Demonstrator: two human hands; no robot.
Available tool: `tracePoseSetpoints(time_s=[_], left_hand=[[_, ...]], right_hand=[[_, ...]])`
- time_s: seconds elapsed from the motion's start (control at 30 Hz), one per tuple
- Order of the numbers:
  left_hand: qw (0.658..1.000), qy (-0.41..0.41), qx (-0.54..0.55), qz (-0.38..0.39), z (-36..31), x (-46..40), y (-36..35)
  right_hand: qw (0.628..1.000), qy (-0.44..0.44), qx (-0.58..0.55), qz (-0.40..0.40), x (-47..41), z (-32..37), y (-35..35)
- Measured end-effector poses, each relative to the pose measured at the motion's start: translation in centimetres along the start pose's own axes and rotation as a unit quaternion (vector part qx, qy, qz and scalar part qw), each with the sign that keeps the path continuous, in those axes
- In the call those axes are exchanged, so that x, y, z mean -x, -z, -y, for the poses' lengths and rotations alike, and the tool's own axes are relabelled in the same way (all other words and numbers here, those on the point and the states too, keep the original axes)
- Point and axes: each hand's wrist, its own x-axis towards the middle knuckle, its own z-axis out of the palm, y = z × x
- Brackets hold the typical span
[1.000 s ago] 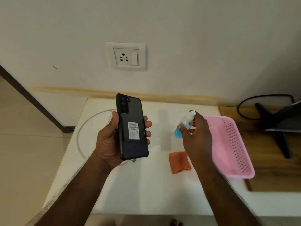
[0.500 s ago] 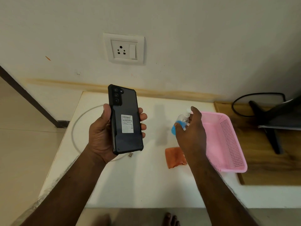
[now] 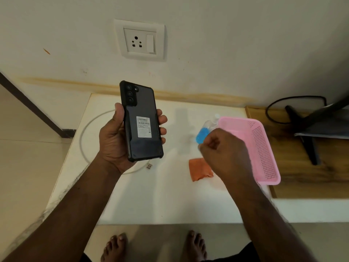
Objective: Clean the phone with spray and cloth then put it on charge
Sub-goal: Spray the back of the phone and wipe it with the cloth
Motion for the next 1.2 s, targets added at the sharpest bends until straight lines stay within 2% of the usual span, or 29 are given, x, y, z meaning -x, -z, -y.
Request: tracePoseSetpoints(time_s=[0.07,0.1,0.27,0.4,0.5,0.57,0.6,0.67,0.73,0.8,0.9,1.0,1.07,1.2], left_hand=[[1.0,0.003,0.003,0.0,0.0,0.0,0.0],[1.0,0.004,0.001,0.001,-0.1,0.1,0.1],[0.999,0.016,0.02,0.022,-0.4,0.4,0.3],[0.998,0.024,0.032,0.043,-0.5,0.5,0.2],[0.998,0.027,0.042,0.039,-0.7,0.7,0.1],[0.998,0.031,0.048,0.031,-0.8,0.6,0.1],[0.998,0.032,0.046,0.023,-0.9,0.6,0.1],[0.999,0.037,0.034,0.008,-0.9,0.6,0.1],[0.998,0.052,0.027,-0.003,-0.6,0.7,0.0],[0.997,0.072,0.007,-0.014,-0.2,0.6,-0.3],[0.994,0.107,-0.031,-0.021,0.8,0.5,-0.8],[0.986,0.145,-0.076,-0.031,1.9,0.2,-1.4],[0.982,0.154,-0.102,-0.034,2.5,0.2,-1.7],[0.979,0.149,-0.123,-0.065,3.1,0.0,-2.1]], right_hand=[[0.985,0.006,0.066,0.16,0.3,0.1,-1.0],[0.976,0.007,0.097,0.193,0.4,0.0,-1.9],[0.956,0.041,0.193,0.216,-0.1,-1.1,-5.3],[0.943,0.073,0.273,0.178,-0.4,-1.7,-5.8],[0.926,0.077,0.299,0.218,-0.4,-1.5,-5.8],[0.937,0.052,0.237,0.25,-0.4,-0.9,-5.4],[0.954,0.032,0.163,0.251,-0.4,-0.6,-4.9],[0.976,-0.026,-0.065,0.205,-0.2,0.4,-3.4],[0.95,-0.079,-0.256,0.157,-0.3,1.5,-1.8],[0.919,-0.118,-0.355,0.126,-0.7,2.4,-0.7],[0.901,-0.14,-0.41,0.018,-1.6,3.4,-0.3],[0.913,-0.079,-0.392,-0.074,-2.0,5.1,-0.1],[0.93,-0.036,-0.359,-0.078,-1.9,6.2,-0.5],[0.934,-0.012,-0.355,-0.048,-1.1,7.0,-1.9]])
